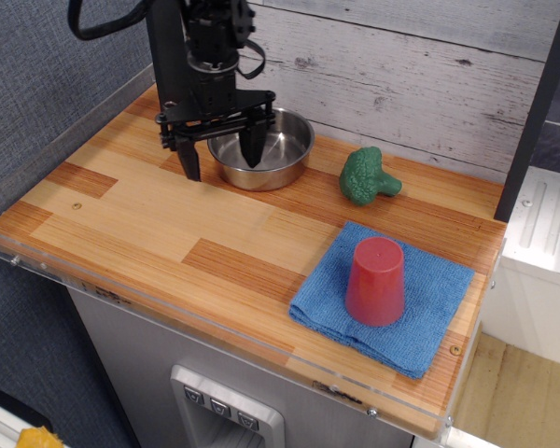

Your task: Move silver pot to lower left corner of the table.

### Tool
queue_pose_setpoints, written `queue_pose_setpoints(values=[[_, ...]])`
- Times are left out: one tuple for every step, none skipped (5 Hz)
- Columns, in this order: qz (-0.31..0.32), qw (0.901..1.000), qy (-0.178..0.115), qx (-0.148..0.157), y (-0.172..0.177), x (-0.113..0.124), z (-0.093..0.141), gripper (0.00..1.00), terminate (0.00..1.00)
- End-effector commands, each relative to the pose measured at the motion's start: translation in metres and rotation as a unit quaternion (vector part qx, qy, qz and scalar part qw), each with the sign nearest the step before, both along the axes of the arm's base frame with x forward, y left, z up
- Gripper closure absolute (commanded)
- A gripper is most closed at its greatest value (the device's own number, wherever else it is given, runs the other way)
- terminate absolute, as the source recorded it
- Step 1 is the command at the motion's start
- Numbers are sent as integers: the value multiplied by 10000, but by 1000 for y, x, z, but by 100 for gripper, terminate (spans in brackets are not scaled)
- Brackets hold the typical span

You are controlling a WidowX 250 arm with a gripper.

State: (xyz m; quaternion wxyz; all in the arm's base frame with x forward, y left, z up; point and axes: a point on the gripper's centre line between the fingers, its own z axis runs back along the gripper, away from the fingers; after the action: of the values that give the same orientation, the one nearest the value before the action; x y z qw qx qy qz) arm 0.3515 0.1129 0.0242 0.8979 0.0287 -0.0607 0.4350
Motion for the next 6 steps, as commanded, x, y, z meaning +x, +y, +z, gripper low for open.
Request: queue_pose_setpoints(values=[[-190,9988,-387,-244,10,5,10,100,0],[-329,9984,-323,-330,15,3,1,100,0],[-608,9973,-325,-259,13,3,4,100,0],[-683,9969,-301,-245,12,-1,9,100,0],[-713,9970,-255,-160,17,-8,15,100,0],[-734,9970,-187,-156,22,-18,24,100,0]])
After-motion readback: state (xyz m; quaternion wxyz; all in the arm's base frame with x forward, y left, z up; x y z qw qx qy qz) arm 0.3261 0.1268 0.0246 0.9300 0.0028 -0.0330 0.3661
